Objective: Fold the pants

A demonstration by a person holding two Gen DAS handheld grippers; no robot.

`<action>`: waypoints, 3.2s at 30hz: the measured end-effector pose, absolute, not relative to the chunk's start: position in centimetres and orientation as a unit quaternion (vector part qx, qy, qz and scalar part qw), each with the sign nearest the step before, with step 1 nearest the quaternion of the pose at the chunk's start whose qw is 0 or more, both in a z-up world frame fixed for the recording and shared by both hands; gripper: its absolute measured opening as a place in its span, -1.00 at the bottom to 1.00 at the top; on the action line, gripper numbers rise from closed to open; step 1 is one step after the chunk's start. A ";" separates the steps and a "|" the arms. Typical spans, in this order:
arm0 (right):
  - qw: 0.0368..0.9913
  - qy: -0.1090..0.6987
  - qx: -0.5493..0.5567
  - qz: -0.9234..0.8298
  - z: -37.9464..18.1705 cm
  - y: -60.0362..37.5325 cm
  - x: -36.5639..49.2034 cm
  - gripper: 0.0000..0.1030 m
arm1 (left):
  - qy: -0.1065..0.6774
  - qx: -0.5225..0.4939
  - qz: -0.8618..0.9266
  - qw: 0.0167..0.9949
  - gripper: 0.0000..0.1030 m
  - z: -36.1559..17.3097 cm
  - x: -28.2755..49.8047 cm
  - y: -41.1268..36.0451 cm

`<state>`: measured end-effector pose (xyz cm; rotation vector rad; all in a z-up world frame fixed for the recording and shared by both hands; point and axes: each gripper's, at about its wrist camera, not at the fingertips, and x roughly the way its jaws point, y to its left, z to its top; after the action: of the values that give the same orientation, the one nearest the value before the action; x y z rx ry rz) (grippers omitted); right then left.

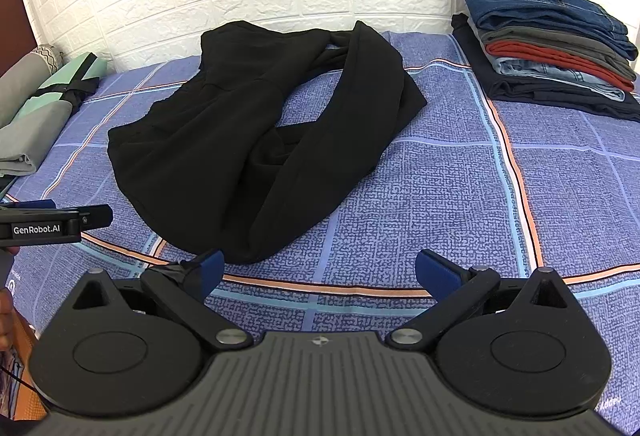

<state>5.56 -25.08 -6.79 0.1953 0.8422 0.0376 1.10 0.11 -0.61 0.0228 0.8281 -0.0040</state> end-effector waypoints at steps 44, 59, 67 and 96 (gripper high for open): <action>0.910 0.378 0.166 0.035 -9.8 -25.1 9.1 1.00 | 0.383 -0.140 0.014 0.913 0.71 -2.8 11.2 12.8; 0.905 0.399 0.146 0.007 -10.8 -24.6 13.1 1.00 | 0.396 -0.157 -0.024 0.905 -0.03 -5.6 16.8 12.3; 0.906 0.403 0.126 -0.017 -10.5 -24.6 13.1 -0.83 | 0.324 -0.193 0.012 0.926 -0.82 -3.5 14.6 14.3; 0.901 0.381 0.131 0.160 -5.8 -22.7 7.0 0.23 | 0.279 -0.177 0.128 0.935 0.23 1.3 0.8 22.3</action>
<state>6.98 -22.68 -5.76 0.2709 0.7889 0.3312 0.78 22.26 1.26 -0.3628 0.5694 0.2610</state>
